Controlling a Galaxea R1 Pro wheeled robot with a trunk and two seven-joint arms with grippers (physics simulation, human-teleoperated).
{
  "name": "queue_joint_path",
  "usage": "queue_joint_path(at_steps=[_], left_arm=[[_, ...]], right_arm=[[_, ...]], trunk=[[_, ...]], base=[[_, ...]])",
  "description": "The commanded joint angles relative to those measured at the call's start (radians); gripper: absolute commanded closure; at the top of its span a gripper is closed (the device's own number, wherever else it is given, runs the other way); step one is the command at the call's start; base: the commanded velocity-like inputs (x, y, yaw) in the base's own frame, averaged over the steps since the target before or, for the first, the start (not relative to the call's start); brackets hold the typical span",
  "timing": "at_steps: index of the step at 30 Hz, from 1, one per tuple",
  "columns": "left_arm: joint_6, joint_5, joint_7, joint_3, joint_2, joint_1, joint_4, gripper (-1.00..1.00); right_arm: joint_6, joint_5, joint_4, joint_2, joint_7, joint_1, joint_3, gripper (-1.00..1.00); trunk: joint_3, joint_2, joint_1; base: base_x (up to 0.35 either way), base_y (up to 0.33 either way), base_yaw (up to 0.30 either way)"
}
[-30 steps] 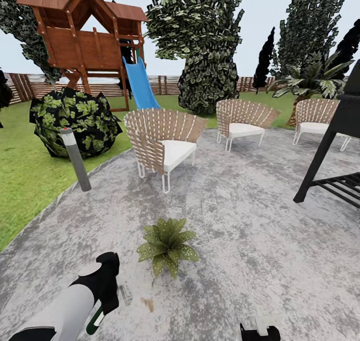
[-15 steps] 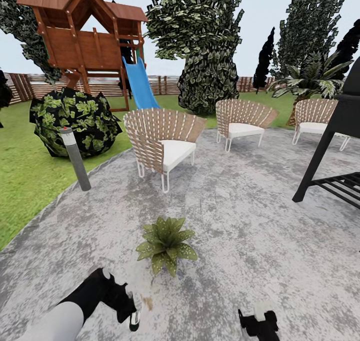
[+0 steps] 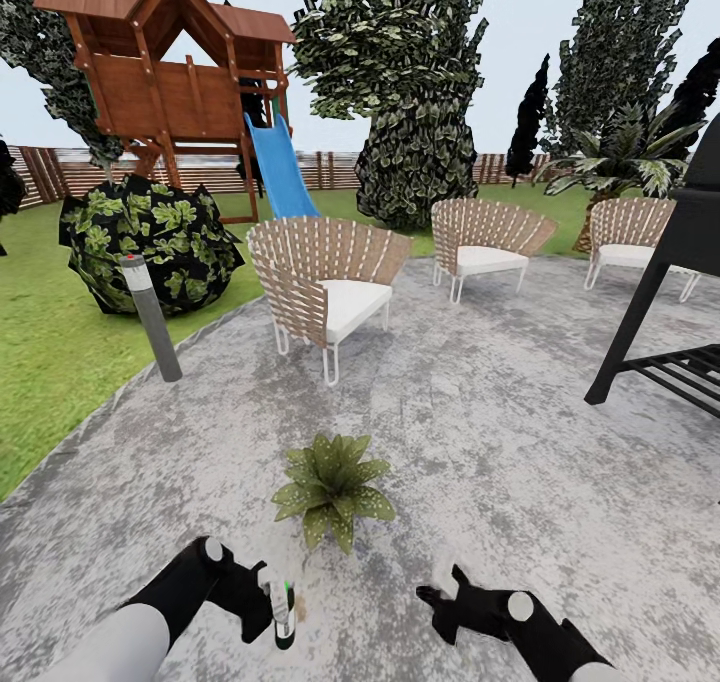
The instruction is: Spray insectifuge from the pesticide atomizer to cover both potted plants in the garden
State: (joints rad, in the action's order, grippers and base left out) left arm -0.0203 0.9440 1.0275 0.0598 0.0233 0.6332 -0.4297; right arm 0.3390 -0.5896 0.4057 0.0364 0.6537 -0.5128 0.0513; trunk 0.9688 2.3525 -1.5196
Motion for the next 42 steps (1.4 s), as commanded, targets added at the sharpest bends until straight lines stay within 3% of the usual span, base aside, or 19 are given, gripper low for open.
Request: queue_joint_path(at_steps=[1,4,5,8,14,16,27,30,34,37,42], left_arm=[[-0.006,0.026,-0.001,-0.004,-0.005,0.000,0.010,1.00],[-0.006,0.055,-0.001,-0.065,-0.014,0.000,0.037,1.00],[-0.006,0.054,-0.001,-0.086,-0.016,0.000,0.038,1.00],[-0.005,0.056,-0.001,-0.094,-0.025,0.001,0.037,1.00],[-0.007,0.054,-0.002,-0.098,-0.026,0.004,0.035,1.00],[-0.008,0.052,-0.020,-0.107,-0.026,0.003,0.035,1.00],[-0.057,0.038,-0.058,-0.103,-0.047,0.002,0.038,1.00],[-0.106,0.030,-0.058,-0.100,-0.063,0.002,0.040,1.00],[-0.111,0.027,-0.059,-0.098,-0.079,0.002,0.040,1.00],[-0.113,-0.001,-0.066,-0.098,-0.092,0.002,0.040,1.00],[-0.114,-0.014,-0.079,-0.098,-0.094,0.002,0.040,1.00]], right_arm=[[0.005,-0.006,0.018,-0.009,0.015,-0.004,0.004,1.00],[0.005,-0.009,0.044,-0.083,0.058,-0.014,0.007,1.00],[0.004,-0.009,0.046,-0.100,0.085,-0.027,0.040,1.00],[0.003,-0.007,0.046,-0.112,0.099,-0.035,0.069,1.00],[0.003,-0.006,0.045,-0.150,0.102,-0.036,0.075,1.00],[0.003,-0.006,0.045,-0.176,0.103,-0.036,0.076,1.00],[0.003,-0.006,0.044,-0.185,0.102,-0.036,0.076,1.00],[0.003,-0.006,0.044,-0.185,0.101,-0.036,0.076,1.00],[0.004,-0.006,0.044,-0.185,0.101,-0.036,0.076,1.00],[0.004,-0.006,0.044,-0.185,0.101,-0.036,0.076,1.00],[0.004,-0.006,0.044,-0.185,0.101,-0.036,0.076,1.00]], trunk=[[0.001,0.000,0.000],[0.001,0.000,0.000],[0.001,0.000,0.000],[0.001,0.000,0.000],[0.001,0.000,0.000],[0.001,0.000,0.000],[0.001,0.000,0.000],[0.001,0.000,0.000],[0.001,0.000,0.000],[0.001,0.000,0.000],[0.001,0.000,0.000]], base=[[0.000,0.000,0.000],[0.000,0.000,0.000],[0.000,0.000,0.000],[0.000,0.000,0.000],[0.000,0.000,0.000],[0.000,0.000,0.000],[0.000,0.000,0.000],[0.000,0.000,0.000],[0.000,0.000,0.000],[0.000,0.000,0.000],[0.000,0.000,0.000]])
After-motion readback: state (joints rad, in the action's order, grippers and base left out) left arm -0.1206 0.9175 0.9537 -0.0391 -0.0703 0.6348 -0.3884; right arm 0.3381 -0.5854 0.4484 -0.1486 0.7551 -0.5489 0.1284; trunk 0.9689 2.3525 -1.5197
